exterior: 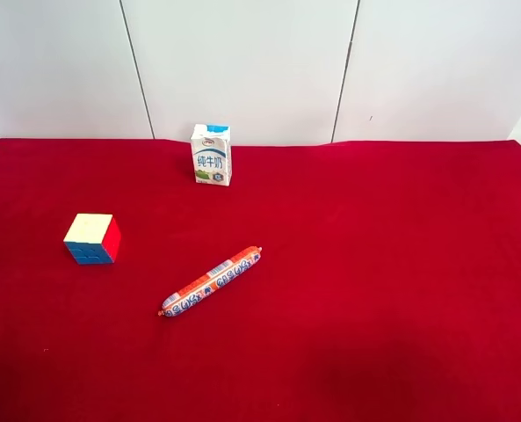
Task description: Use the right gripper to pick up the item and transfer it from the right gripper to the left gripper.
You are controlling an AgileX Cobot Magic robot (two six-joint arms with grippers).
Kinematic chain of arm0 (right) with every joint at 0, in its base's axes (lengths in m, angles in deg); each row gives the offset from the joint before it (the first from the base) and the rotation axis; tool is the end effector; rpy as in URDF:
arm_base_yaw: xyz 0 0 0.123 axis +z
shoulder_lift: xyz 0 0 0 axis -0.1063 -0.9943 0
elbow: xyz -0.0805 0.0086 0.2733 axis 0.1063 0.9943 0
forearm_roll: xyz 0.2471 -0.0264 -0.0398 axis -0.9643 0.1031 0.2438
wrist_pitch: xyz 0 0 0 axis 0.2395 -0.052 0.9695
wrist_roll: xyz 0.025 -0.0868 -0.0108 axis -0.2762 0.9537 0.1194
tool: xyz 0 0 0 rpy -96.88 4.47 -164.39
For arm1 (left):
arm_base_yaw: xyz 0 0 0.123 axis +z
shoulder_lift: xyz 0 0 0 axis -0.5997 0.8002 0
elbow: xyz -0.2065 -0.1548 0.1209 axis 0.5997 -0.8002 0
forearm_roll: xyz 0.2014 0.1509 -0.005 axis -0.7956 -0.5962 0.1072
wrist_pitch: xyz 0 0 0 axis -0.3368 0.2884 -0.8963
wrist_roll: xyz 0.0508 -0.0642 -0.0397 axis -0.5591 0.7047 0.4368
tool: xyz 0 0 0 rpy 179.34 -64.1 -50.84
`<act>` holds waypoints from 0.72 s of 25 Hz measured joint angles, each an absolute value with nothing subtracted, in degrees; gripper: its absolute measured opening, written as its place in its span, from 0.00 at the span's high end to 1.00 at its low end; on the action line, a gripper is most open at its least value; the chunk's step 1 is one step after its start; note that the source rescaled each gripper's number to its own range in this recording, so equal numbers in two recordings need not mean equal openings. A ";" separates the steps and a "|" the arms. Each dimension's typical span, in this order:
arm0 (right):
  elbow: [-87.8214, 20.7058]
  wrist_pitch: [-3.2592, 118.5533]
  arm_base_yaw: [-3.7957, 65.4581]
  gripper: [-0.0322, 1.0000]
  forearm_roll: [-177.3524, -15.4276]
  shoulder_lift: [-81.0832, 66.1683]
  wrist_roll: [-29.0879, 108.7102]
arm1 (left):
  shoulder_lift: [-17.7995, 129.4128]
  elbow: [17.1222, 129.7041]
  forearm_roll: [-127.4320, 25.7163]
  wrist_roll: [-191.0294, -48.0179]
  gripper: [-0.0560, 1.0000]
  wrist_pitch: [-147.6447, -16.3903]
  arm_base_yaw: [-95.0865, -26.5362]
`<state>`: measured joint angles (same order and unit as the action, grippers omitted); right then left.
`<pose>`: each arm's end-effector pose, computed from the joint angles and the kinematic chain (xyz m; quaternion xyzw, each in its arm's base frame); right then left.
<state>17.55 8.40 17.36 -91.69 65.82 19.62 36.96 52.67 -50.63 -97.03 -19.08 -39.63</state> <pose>-0.0053 0.0033 0.2827 -0.1024 0.8333 0.0684 0.5389 0.1576 -0.0276 0.3639 0.1049 0.9469 -0.0969 0.2880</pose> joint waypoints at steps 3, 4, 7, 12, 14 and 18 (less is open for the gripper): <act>17.55 8.40 17.36 0.00 -91.69 65.82 19.62 | 30.29 50.22 -51.35 -96.79 0.00 -18.02 -39.63; 17.55 8.40 17.36 0.00 -91.69 65.82 19.62 | 27.94 49.09 -51.49 -96.75 0.00 -17.93 -39.63; 17.55 8.40 17.36 0.00 -91.69 65.82 19.62 | 20.87 44.15 -51.96 -96.73 0.00 -17.88 -39.63; 17.55 8.40 17.36 0.00 -91.69 65.82 19.62 | 8.56 36.76 -53.83 -96.73 0.00 -17.46 -39.63; 17.55 8.40 17.36 0.00 -91.69 65.82 19.62 | 3.75 34.70 -54.29 -96.73 0.00 -17.51 -39.63; 17.55 8.40 17.36 0.00 -91.69 65.82 19.62 | -3.28 31.78 -55.18 -96.67 0.00 -17.67 -39.63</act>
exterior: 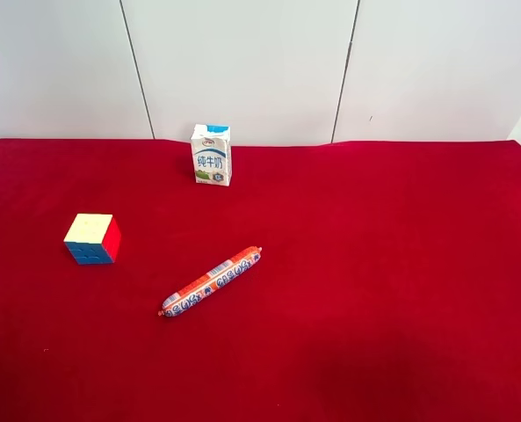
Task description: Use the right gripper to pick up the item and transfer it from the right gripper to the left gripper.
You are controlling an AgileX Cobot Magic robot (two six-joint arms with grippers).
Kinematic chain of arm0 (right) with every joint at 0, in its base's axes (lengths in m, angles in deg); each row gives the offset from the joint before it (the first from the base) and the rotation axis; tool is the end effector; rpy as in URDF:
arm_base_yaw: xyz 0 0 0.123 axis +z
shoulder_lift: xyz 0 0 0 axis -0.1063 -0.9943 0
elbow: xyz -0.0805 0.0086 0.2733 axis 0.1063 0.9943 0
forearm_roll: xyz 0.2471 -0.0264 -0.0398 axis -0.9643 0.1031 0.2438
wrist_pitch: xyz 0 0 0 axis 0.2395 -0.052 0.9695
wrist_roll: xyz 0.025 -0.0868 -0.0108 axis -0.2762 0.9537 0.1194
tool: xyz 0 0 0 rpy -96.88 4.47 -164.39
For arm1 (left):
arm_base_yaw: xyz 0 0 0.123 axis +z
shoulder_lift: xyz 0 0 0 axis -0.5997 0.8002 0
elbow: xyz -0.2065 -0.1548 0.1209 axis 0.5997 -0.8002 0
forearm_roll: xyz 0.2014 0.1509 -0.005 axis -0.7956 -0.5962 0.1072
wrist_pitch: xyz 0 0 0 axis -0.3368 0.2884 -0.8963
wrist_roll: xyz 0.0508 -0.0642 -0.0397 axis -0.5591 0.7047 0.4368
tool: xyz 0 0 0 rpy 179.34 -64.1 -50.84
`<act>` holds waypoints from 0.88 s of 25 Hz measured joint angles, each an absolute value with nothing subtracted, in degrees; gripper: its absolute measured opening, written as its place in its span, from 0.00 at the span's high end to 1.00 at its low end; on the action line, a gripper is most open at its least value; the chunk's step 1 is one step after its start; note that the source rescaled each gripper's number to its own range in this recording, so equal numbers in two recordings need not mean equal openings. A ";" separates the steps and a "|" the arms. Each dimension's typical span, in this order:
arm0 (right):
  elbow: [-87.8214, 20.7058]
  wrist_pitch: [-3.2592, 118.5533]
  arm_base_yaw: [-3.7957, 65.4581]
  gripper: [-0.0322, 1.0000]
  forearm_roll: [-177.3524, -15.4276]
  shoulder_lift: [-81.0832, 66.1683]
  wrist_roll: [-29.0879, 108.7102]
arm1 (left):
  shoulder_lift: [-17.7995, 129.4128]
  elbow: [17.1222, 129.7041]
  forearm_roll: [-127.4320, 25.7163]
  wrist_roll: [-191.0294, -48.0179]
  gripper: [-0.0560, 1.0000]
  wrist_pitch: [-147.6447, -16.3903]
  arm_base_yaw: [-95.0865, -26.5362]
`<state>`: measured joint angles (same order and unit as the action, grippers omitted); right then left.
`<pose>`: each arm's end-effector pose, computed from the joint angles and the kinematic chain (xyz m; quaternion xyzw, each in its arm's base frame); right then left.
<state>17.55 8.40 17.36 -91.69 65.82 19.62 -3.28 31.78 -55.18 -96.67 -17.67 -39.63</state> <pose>-0.0053 0.0033 0.2827 -0.1024 0.8333 0.0684 0.5389 0.0134 -0.0143 0.3126 0.1147 0.8936 -0.0483 0.4313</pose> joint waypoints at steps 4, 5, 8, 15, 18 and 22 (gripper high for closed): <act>17.55 8.40 17.36 0.00 -91.69 65.82 19.62 | -7.48 28.87 -56.49 -95.54 0.00 -17.79 -39.63; 17.55 8.40 17.36 0.00 -91.69 65.82 19.62 | -8.06 28.14 -56.79 -94.57 0.00 -18.11 -39.63; 17.55 8.40 17.36 0.00 -91.69 65.82 19.62 | -9.64 25.82 -57.13 -92.11 0.00 -19.54 -39.63; 17.55 8.40 17.36 0.00 -91.69 65.82 19.62 | -12.10 23.16 -57.44 -91.43 0.00 -24.46 -39.63; 17.55 8.40 17.36 0.00 -91.69 65.82 19.62 | -12.29 23.11 -57.54 -91.43 0.00 -24.59 -39.63; 17.55 8.40 17.36 0.00 -91.69 65.82 19.62 | -12.29 23.11 -57.54 -91.43 0.00 -24.59 -39.63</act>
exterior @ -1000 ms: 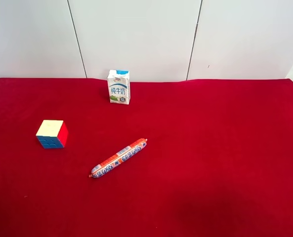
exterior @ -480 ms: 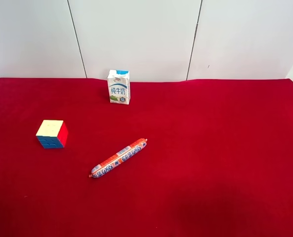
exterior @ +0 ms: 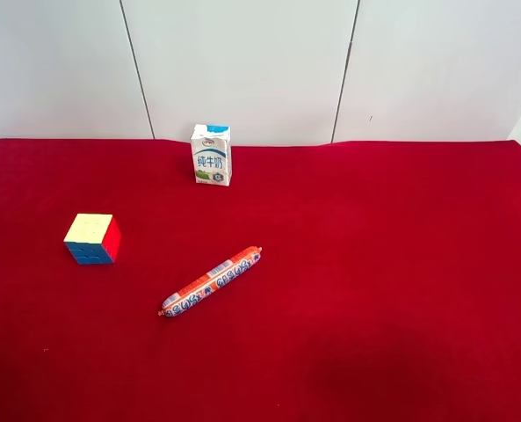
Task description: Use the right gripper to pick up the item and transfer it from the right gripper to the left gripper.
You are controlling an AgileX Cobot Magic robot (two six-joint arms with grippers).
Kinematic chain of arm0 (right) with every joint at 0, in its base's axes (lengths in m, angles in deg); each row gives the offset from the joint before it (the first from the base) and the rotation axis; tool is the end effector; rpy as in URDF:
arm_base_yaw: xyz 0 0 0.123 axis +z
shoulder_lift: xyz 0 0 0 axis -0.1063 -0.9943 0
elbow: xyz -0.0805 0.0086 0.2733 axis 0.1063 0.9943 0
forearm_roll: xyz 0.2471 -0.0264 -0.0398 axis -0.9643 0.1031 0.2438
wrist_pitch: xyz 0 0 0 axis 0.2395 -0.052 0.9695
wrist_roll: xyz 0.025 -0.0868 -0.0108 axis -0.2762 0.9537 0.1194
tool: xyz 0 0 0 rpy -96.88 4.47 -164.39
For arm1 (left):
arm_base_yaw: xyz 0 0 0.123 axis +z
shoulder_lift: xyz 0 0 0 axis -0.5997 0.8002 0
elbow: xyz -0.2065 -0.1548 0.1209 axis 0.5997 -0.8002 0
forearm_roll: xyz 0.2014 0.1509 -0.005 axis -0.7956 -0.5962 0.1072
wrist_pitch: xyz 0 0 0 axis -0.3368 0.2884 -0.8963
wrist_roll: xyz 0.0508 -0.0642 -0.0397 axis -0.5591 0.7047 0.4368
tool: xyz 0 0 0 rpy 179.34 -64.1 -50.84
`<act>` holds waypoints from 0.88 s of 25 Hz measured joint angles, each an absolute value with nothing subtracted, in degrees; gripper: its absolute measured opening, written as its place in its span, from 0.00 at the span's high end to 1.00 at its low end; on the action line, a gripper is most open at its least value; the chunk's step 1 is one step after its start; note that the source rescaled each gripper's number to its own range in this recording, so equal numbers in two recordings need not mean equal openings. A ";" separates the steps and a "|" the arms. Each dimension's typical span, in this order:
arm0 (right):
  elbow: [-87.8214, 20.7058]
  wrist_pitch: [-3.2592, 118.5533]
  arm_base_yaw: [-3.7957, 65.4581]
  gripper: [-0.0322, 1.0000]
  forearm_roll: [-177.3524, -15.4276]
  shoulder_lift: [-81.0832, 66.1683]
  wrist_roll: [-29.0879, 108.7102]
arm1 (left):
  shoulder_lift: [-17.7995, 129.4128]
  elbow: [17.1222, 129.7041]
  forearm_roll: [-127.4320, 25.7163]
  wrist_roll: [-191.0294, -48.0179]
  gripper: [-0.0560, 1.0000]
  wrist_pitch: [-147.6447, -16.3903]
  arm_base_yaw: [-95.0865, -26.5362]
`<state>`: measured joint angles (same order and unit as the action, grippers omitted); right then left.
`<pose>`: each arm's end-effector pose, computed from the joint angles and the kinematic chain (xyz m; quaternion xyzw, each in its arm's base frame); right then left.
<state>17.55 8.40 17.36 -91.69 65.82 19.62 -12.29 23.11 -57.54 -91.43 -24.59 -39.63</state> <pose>-0.0053 0.0033 0.2827 -0.1024 0.8333 0.0684 0.5389 0.0064 -0.0099 0.2800 0.0669 0.8708 -0.0460 0.4849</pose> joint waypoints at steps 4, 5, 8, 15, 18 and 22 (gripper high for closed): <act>17.55 8.40 16.89 0.00 -91.69 65.82 19.62 | -12.29 23.11 -57.54 -91.43 0.00 -24.59 -39.63; 17.55 8.40 16.16 0.00 -91.69 65.82 19.62 | -12.29 23.11 -57.54 -91.43 0.00 -24.59 -39.63; 17.55 8.40 12.72 0.00 -91.69 65.82 19.62 | -12.69 23.11 -57.54 -91.43 0.00 -24.59 -39.63; 17.55 8.40 9.20 0.00 -91.71 65.82 19.62 | -17.53 23.11 -57.54 -91.43 0.00 -24.59 -39.63; 17.55 8.40 8.85 0.00 -92.23 65.82 19.62 | -17.59 23.11 -57.54 -91.43 0.00 -24.59 -39.63; 17.55 8.40 7.53 0.00 -92.77 65.82 19.62 | -17.59 23.11 -57.54 -91.43 0.00 -24.59 -38.63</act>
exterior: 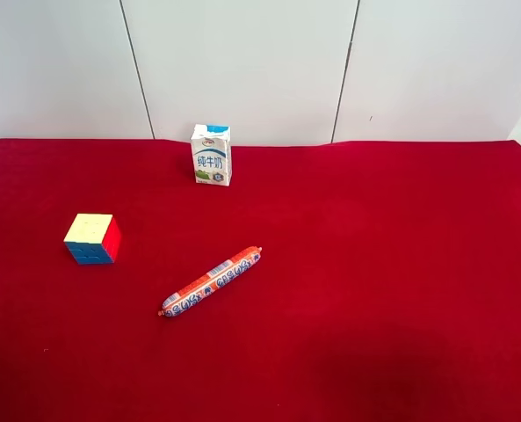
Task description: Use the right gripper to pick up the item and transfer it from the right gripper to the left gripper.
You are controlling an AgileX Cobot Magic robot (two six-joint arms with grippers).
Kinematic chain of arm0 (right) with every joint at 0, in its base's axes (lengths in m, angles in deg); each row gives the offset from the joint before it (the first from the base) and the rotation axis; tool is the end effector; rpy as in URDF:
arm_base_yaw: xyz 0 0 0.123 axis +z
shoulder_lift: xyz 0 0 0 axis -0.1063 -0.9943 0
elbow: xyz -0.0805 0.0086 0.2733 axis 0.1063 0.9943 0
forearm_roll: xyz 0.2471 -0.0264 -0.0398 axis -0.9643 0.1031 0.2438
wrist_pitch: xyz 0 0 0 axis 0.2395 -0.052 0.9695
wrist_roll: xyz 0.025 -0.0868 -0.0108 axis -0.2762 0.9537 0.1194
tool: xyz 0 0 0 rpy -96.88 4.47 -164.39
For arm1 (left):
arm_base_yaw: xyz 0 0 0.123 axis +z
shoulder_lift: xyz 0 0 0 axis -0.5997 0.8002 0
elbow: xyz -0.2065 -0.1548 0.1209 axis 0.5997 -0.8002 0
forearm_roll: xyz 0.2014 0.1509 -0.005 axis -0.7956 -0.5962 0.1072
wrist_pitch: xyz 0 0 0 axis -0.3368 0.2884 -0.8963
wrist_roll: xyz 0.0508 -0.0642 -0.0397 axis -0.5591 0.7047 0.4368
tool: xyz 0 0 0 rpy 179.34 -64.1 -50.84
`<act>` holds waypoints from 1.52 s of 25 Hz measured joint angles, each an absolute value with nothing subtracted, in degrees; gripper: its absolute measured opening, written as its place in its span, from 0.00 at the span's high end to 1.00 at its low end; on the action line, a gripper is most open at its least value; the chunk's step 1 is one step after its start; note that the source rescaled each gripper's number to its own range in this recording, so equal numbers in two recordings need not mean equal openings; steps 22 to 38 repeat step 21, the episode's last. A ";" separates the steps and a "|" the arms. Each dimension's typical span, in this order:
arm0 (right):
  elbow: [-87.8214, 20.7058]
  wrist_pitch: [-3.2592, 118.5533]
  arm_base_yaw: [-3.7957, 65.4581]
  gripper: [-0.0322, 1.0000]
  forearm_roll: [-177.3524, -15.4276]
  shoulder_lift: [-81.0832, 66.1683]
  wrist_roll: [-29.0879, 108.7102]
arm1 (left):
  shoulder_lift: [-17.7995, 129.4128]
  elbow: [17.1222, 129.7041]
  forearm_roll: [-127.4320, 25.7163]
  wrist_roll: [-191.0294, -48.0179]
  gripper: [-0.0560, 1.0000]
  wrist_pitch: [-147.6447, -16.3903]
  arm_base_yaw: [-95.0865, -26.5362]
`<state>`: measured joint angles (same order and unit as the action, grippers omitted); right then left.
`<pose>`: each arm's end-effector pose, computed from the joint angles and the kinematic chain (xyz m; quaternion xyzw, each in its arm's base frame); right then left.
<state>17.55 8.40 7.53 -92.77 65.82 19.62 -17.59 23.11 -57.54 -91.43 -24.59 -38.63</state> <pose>-0.0047 0.0056 0.2827 -0.0308 0.8387 0.0314 0.5428 -0.0079 -0.0093 0.2800 0.0605 0.8479 -0.0402 0.5251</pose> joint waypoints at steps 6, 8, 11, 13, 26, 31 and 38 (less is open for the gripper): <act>17.55 8.40 7.53 0.00 -92.77 65.82 19.62 | -17.59 23.11 -57.54 -91.38 0.00 -24.59 -34.40; 17.55 8.40 7.53 0.00 -92.77 65.82 19.62 | -17.59 23.11 -57.54 -91.38 0.00 -24.59 -34.28; 17.55 8.40 7.53 0.00 -92.77 65.82 19.62 | -17.59 23.11 -57.54 -91.38 0.00 -24.59 -34.28; 17.55 8.40 7.53 0.00 -92.77 65.82 19.62 | -17.59 23.11 -57.54 -91.38 0.00 -24.59 -34.28; 17.55 8.40 7.53 0.00 -92.77 65.82 19.62 | -17.59 23.11 -57.54 -91.29 0.00 -24.59 -34.28; 17.55 8.40 7.53 0.00 -92.77 65.82 19.62 | -17.59 23.11 -57.54 -91.29 0.00 -24.59 -34.28; 17.55 8.40 7.53 0.00 -92.77 65.82 19.62 | -17.59 23.11 -57.54 -91.29 0.00 -24.59 -34.28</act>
